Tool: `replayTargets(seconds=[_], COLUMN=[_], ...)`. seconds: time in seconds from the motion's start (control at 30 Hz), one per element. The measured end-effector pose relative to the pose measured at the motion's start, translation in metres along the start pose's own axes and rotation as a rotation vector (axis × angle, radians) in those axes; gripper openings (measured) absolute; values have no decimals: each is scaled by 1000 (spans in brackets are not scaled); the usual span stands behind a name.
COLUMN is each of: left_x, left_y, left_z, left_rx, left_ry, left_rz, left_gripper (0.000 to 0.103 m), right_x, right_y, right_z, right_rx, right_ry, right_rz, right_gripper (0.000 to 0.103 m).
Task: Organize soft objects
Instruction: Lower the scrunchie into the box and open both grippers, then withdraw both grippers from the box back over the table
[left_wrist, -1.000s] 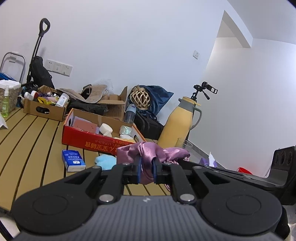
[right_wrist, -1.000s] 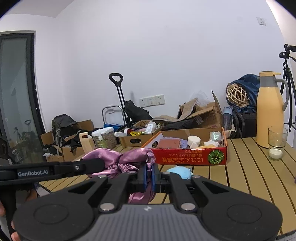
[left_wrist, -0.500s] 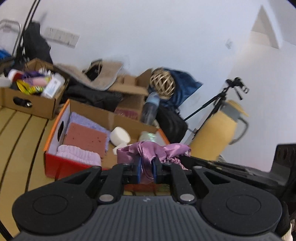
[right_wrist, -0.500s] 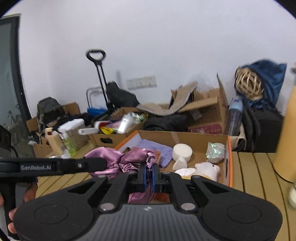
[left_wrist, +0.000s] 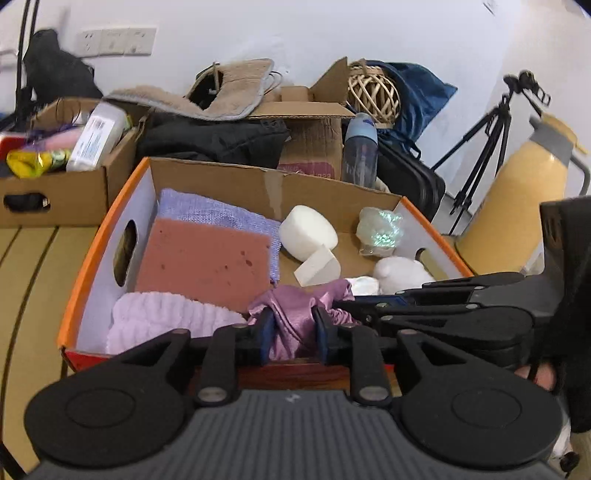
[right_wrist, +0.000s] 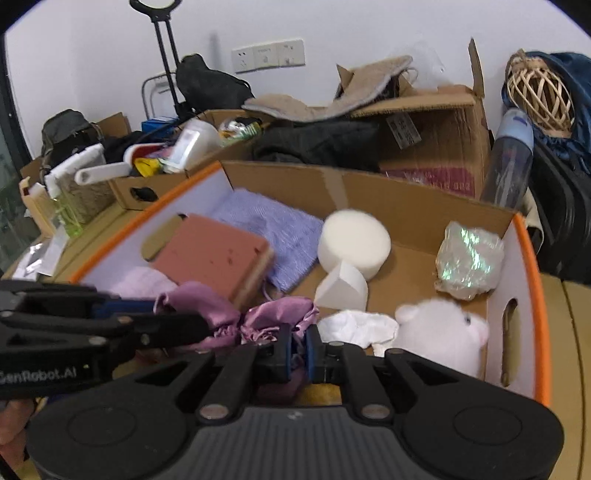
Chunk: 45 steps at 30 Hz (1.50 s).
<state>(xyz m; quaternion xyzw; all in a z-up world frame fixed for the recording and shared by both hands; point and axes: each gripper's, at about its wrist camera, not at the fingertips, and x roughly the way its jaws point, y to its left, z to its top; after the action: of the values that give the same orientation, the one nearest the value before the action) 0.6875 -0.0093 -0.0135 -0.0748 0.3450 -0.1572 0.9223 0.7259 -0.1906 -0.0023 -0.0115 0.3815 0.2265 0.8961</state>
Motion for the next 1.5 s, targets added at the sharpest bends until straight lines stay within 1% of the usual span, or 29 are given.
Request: replayTargets(seconds=[0.07,0.1,0.13,0.2,0.23,0.3,0.37,0.43,0.53,0.63,0.67,0.7,0.73,0.77,0.8,0.87,0.93,0.97,1.03,1.1,1.17,1.23,1.33,1.43,1.5], left_x=[0,-2,-7,-23,-35,-60,-88,-117,-162,-208,-224,-236,-251,-266,-276,-302,-326,-334,-358,-379,-401,-416,-434,-445,-446], left_y=[-2,-3,-4,-6,-7,-9,-9,-9,-12,-19,-23,-25,-29,-33,-35,-44,-53,-56,-66,-74,-83,-86,-90,-94,-96], left_z=[0,0,0,-1,-1,0,0,-3,-16,-36,-45,-51,-61,-71,-78,-98,-115,-122,-143,-163,-189,-212,-246,-267,-272], left_rx=[11,12,8,11,21,39,46,48,59,83,93,103,111,113,115,127,136,140,151,160,163,146,126,130,130], left_ry=[6,8,5,-29,-49,-76,-107,-143,-184,-235,-259,-279,-307,-337,-357,-397,-426,-435,-462,-485,-511,-526,-532,-526,-514], left_rz=[-6,-9,-7,-14,-13,-3,15,44,97,127,142,152,170,189,200,215,212,208,203,204,202,194,194,205,207], left_gripper=[31,39,51,59,59,59,60,64,66,74,74,78,81,82,83,87,93,94,99,100,103,103,103,103,103], right_x=[1,0,-2,-14,-22,-46,-72,-106,-157,-212,-226,-239,-251,-261,-272,-292,-311,-319,-338,-357,-374,-388,-400,-410,-415], right_y=[-2,-3,-2,-3,-2,1,6,14,25,38,43,46,51,56,62,72,85,91,107,125,140,154,172,189,196], right_z=[-3,-5,-4,-4,-4,-3,-2,-2,-9,-27,-34,-39,-46,-53,-63,-82,-105,-115,-139,-166,-193,-218,-255,-289,-306], right_rx=[24,29,36,49,48,42,35,12,-10,-18,-18,-23,-28,-33,-37,-39,-52,-58,-78,-91,-89,-81,-71,-102,-84], right_ry=[-10,-15,-14,-23,-32,-63,-97,-144,-231,-338,-364,-382,-399,-415,-432,-460,-482,-493,-520,-556,-581,-598,-613,-628,-646], right_rz=[-1,-5,-12,-25,-28,-28,-33,-55,-69,-63,-65,-68,-76,-86,-97,-108,-124,-132,-148,-153,-149,-147,-172,-207,-209], right_gripper=[11,11,13,21,23,33,36,37,43,51,54,55,56,58,62,68,70,71,75,82,83,85,86,88,94])
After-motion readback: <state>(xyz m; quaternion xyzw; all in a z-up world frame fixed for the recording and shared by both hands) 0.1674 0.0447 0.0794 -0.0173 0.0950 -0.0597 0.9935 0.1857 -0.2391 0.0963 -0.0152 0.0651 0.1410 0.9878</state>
